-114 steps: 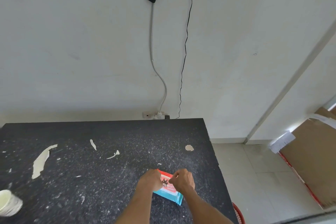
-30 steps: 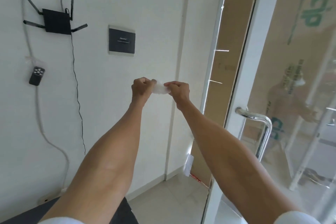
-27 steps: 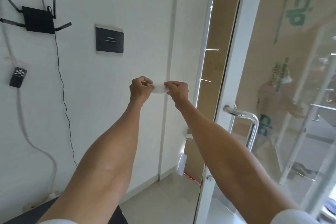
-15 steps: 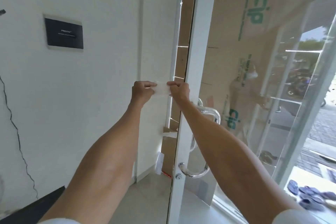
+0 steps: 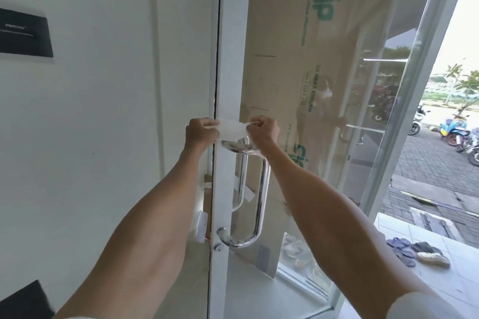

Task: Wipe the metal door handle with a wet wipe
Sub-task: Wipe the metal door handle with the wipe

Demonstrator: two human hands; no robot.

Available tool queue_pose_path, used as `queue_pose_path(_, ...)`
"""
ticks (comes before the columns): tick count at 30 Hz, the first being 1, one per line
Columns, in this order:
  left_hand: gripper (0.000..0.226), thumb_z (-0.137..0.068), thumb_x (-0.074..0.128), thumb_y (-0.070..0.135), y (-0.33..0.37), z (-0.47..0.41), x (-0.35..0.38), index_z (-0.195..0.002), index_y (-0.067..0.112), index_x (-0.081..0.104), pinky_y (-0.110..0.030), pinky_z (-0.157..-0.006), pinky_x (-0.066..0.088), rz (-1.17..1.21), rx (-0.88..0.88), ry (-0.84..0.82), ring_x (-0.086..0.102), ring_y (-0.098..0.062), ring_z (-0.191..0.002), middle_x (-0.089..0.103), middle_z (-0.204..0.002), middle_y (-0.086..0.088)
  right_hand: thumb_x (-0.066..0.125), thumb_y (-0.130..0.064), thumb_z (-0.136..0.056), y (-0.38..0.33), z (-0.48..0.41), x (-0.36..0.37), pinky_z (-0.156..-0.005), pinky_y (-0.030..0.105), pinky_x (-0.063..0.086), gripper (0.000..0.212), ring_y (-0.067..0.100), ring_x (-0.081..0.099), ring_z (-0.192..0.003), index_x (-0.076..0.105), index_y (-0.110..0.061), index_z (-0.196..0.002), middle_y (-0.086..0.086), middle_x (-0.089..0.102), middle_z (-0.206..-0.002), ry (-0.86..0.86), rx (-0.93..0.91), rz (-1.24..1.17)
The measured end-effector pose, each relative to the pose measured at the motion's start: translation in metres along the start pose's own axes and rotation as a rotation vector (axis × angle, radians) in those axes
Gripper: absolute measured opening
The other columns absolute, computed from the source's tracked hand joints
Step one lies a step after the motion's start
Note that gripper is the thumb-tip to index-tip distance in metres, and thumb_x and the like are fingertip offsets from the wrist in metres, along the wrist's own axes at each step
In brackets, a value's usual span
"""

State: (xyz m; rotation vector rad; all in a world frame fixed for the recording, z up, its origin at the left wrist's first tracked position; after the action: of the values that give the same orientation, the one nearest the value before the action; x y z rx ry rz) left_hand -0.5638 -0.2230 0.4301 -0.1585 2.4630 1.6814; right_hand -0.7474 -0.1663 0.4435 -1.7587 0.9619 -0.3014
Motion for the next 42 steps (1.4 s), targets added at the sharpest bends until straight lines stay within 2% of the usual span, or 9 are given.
queue_pose_path(5,0.041,-0.075,0.064,-0.006,-0.003,0.013,0.009,-0.114,0.005,0.07,-0.023,-0.068,0.06,0.014,0.006,-0.115,0.064,-0.027,-0.097,0.059,-0.127,-0.013,0.061,0.001,-0.074,0.008,0.0,-0.001,-0.08,0.027,0.056,0.024,0.013,0.063,-0.076,0.077,-0.01,-0.087,0.003,0.074,-0.081,0.051,-0.021,0.037)
queue_pose_path(16,0.046,-0.074,0.072,0.002,-0.021,0.033,0.014,-0.119,0.007,0.067,-0.024,-0.068,0.058,-0.027,-0.055,-0.172,0.065,-0.025,-0.091,0.062,-0.119,-0.011,0.053,0.01,-0.067,0.011,0.009,0.001,-0.056,0.023,0.043,0.025,0.017,0.054,-0.065,0.064,-0.012,-0.063,0.002,0.06,-0.065,0.028,-0.055,0.254)
queue_pose_path(19,0.038,-0.075,0.074,0.01,-0.021,0.036,0.017,-0.113,0.013,0.071,-0.022,-0.064,0.056,-0.051,-0.065,-0.146,0.064,-0.022,-0.088,0.064,-0.113,-0.008,0.057,0.012,-0.07,0.009,0.015,-0.001,-0.069,0.039,0.059,0.027,0.027,0.067,-0.077,0.074,-0.005,-0.084,0.011,0.073,-0.086,0.079,-0.091,0.383)
queue_pose_path(22,0.034,-0.073,0.075,0.015,-0.02,0.034,0.019,-0.107,0.019,0.074,-0.023,-0.069,0.057,-0.099,-0.07,-0.098,0.064,-0.019,-0.091,0.067,-0.111,-0.007,0.058,0.002,-0.077,-0.008,0.018,-0.002,-0.069,0.042,0.058,0.027,0.028,0.068,-0.077,0.074,-0.011,-0.095,0.01,0.073,-0.098,0.11,-0.222,0.4)
queue_pose_path(24,0.033,-0.072,0.075,0.016,-0.018,0.035,0.019,-0.104,0.023,0.075,-0.016,-0.065,0.048,-0.16,-0.056,-0.068,0.061,-0.014,-0.089,0.068,-0.111,-0.005,0.06,-0.015,-0.085,-0.017,0.019,0.005,-0.065,0.041,0.059,0.015,0.027,0.068,-0.071,0.075,-0.014,-0.088,0.007,0.074,-0.088,0.019,-0.276,0.41)
queue_pose_path(27,0.036,-0.073,0.069,0.005,-0.018,0.037,0.019,-0.103,0.024,0.076,-0.018,-0.075,0.043,-0.239,-0.053,-0.029,0.06,-0.016,-0.098,0.067,-0.118,-0.003,0.07,-0.038,-0.083,-0.019,0.024,0.021,-0.065,0.037,0.058,0.025,0.026,0.067,-0.07,0.075,-0.013,-0.086,0.006,0.072,-0.08,-0.225,-0.308,0.493)
queue_pose_path(32,0.038,-0.079,0.049,-0.008,-0.013,0.038,0.008,-0.1,0.011,0.074,-0.02,-0.083,0.045,-0.238,0.005,0.142,0.064,-0.022,-0.109,0.07,-0.115,-0.009,0.074,-0.028,-0.079,-0.01,0.033,0.027,-0.07,0.038,0.057,0.024,0.031,0.067,-0.08,0.074,-0.008,-0.092,0.013,0.072,-0.086,-0.304,-0.414,0.58)
queue_pose_path(37,0.041,-0.082,0.055,-0.002,0.001,0.025,0.011,-0.122,0.003,0.063,-0.026,-0.095,0.049,-0.189,0.014,0.159,0.064,-0.024,-0.108,0.067,-0.119,-0.013,0.074,-0.027,-0.073,0.0,0.03,0.013,-0.065,0.028,0.046,0.027,0.028,0.067,-0.085,0.073,-0.018,-0.099,0.007,0.072,-0.096,-0.307,-0.492,0.563)
queue_pose_path(42,0.038,-0.077,0.056,-0.003,0.008,0.022,0.021,-0.113,-0.001,0.069,-0.028,-0.095,0.051,-0.193,0.049,0.145,0.068,-0.025,-0.102,0.072,-0.112,-0.014,0.072,-0.028,-0.072,0.0,0.029,0.01,-0.061,0.028,0.041,0.03,0.027,0.065,-0.081,0.071,-0.022,-0.101,0.006,0.07,-0.093,-0.322,-0.556,0.672)
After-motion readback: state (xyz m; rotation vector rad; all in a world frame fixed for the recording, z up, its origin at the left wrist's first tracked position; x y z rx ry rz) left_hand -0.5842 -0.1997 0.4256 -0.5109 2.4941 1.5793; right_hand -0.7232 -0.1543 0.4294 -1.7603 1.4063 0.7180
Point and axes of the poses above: each hand's wrist, its own z-axis away from the middle knuckle, its own x-axis out of the palm, y = z × x, the point moved 4 cm from there along -z, towards the middle knuckle
